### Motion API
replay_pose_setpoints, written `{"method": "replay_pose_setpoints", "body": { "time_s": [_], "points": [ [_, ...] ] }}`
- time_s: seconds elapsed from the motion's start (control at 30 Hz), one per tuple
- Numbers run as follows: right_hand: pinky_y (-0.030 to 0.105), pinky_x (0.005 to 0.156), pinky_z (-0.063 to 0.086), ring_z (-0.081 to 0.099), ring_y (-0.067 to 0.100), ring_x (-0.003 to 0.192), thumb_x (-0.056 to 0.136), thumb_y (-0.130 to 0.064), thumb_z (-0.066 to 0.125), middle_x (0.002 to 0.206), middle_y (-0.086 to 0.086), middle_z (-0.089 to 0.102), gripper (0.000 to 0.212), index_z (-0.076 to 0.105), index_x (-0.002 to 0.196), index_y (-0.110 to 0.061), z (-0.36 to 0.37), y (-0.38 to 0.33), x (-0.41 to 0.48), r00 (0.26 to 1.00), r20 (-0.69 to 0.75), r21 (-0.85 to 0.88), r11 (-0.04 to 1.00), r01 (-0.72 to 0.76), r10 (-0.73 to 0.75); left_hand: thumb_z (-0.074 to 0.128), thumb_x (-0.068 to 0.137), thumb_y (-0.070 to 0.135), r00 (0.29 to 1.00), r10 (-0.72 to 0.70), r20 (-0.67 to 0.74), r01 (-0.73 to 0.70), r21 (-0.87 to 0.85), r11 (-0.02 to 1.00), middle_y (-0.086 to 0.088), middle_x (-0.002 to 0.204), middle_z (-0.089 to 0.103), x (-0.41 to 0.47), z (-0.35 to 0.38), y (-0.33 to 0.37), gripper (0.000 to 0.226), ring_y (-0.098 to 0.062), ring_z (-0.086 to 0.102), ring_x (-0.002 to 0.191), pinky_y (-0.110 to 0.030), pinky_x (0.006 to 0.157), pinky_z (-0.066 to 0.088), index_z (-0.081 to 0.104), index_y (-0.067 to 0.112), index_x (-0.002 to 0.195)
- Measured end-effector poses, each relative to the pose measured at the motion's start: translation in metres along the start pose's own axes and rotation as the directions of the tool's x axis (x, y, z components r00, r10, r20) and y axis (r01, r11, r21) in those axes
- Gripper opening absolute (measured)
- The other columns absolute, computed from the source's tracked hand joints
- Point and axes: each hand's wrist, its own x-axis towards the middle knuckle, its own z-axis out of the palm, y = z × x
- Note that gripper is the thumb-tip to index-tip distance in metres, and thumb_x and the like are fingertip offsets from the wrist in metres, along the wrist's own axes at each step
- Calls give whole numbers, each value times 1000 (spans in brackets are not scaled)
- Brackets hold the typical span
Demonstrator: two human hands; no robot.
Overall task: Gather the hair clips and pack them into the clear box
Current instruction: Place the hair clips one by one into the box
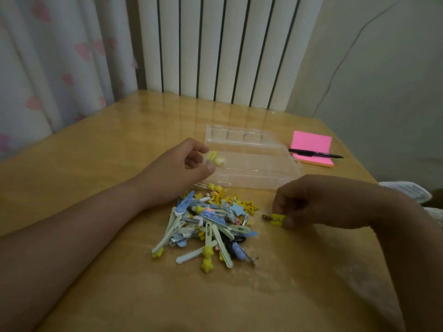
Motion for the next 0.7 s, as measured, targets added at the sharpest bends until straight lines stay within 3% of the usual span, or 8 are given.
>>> {"method": "replay_pose_setpoints", "body": {
  "time_s": [0.1, 0.17, 0.27, 0.37, 0.5, 0.63, 0.7],
  "points": [
    [31, 82, 51, 64, 5, 83, 98, -24, 72, 91, -9, 72, 13, 73, 99, -36, -1, -1, 0, 996, -25, 137, 987, 86, -83, 72, 96, 47, 1000, -3, -3, 3, -6, 1000, 5, 115, 62, 0, 1, 2, 43, -11, 62, 107, -38, 98, 55, 57, 31, 133],
    [34, 80, 53, 66, 13, 83, 100, -20, 69, 90, -4, 72, 12, 74, 97, -31, 2, -8, 4, 975, -186, 247, 955, 165, -120, 69, 97, 50, 1000, -5, -8, 5, -6, 1000, 6, 114, 61, 1, 1, 3, 42, -11, 62, 106, -36, 97, 55, 57, 31, 133],
    [42, 75, 53, 67, 21, 81, 100, -19, 68, 87, 1, 74, 13, 75, 94, -27, 8, -18, 18, 866, -500, 365, 901, 234, -23, 63, 101, 48, 1000, -12, -10, 12, -16, 1000, 6, 114, 62, 1, 1, 5, 37, -13, 62, 108, -36, 95, 54, 58, 29, 132],
    [33, 69, 50, 66, 9, 71, 99, -18, 70, 83, 1, 76, 7, 75, 95, -22, -1, -31, 41, 762, -639, 407, 885, 226, 100, 63, 102, 46, 1000, -2, -5, 2, -20, 1000, 6, 113, 60, 2, 2, 3, 36, -13, 61, 105, -38, 94, 55, 57, 28, 132],
    [30, 62, 47, 68, 10, 66, 92, -16, 79, 81, 3, 76, 10, 70, 97, -18, -29, -46, 84, 739, -651, 387, 913, 128, 172, 63, 101, 48, 1000, 3, -1, -3, 0, 1000, 8, 112, 59, 4, 1, 1, 37, -11, 60, 104, -37, 94, 55, 56, 29, 132],
    [36, 63, 55, 70, 23, 75, 86, -13, 83, 86, 7, 76, 15, 70, 94, -14, -37, -57, 129, 799, -569, 332, 943, 8, 193, 63, 101, 50, 1000, 9, 0, -9, 1, 1000, 9, 112, 58, 2, 1, 1, 38, -9, 60, 104, -38, 93, 56, 56, 30, 133],
    [31, 56, 52, 66, 21, 71, 86, -10, 82, 80, 6, 75, 10, 72, 90, -11, -36, -61, 145, 825, -525, 336, 942, -24, 209, 64, 100, 49, 1000, 9, 3, -9, -5, 1000, 10, 112, 58, 2, 2, 1, 39, -8, 59, 104, -39, 94, 56, 56, 30, 133]
  ]
}}
